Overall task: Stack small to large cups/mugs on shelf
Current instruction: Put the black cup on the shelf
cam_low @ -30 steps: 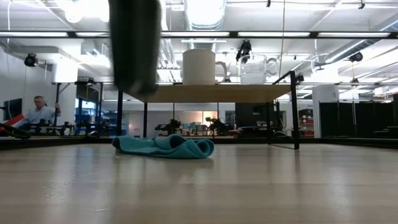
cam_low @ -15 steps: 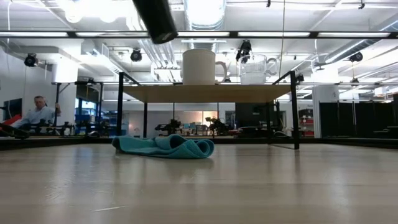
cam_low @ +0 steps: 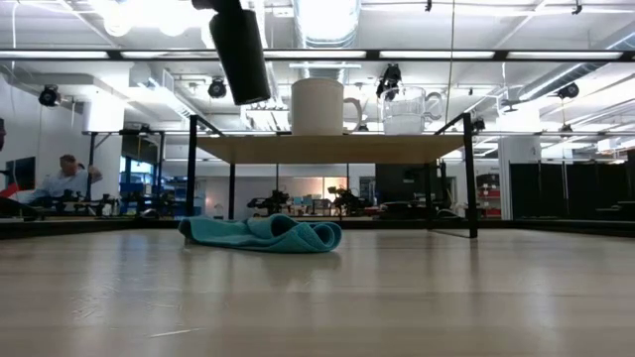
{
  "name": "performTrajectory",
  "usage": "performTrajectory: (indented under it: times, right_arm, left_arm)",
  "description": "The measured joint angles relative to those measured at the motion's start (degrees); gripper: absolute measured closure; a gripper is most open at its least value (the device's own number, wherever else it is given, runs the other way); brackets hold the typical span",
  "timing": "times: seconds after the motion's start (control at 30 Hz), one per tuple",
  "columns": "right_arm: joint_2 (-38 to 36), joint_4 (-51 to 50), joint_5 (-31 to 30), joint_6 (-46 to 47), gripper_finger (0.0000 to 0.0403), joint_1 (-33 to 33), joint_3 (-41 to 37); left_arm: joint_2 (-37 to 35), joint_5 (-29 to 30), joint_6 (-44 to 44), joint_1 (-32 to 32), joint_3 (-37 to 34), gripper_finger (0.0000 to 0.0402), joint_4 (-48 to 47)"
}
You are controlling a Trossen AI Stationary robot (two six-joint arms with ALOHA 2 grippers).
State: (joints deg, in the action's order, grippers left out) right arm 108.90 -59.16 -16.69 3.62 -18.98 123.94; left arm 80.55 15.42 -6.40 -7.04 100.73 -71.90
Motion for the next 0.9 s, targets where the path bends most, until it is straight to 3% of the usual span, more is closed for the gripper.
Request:
performTrajectory:
  times: [0.2, 0.37, 0.5, 0.67, 0.9]
  right_arm:
    - [-5.48, 3.98, 0.11, -1.71, 0.033, 0.25, -0.98]
    - [-12.35, 6.42, 0.11, -1.04, 0.0334, 0.58, -7.29]
    - [-19.93, 11.96, 0.11, 1.45, 0.0331, 0.63, -17.52]
    - [-30.74, 26.77, 1.04, 2.18, 0.0323, 0.65, -33.84]
    - [-42.21, 44.65, 8.2, 2.45, 0.032, 0.63, -52.55]
  left_arm:
    - [0.53, -1.69, 1.38, -3.23, -0.04, 0.0402, 0.37]
    - [1.15, -2.14, 1.38, -4.19, -0.04, 0.0402, 0.87]
    - [2.1, -2.45, 1.36, -4.31, -0.04, 0.0402, 0.79]
    - [3.47, -3.03, 1.36, -5.18, -0.04, 0.0402, 0.76]
    - [5.41, -3.91, 1.33, -7.55, -0.04, 0.0402, 0.45]
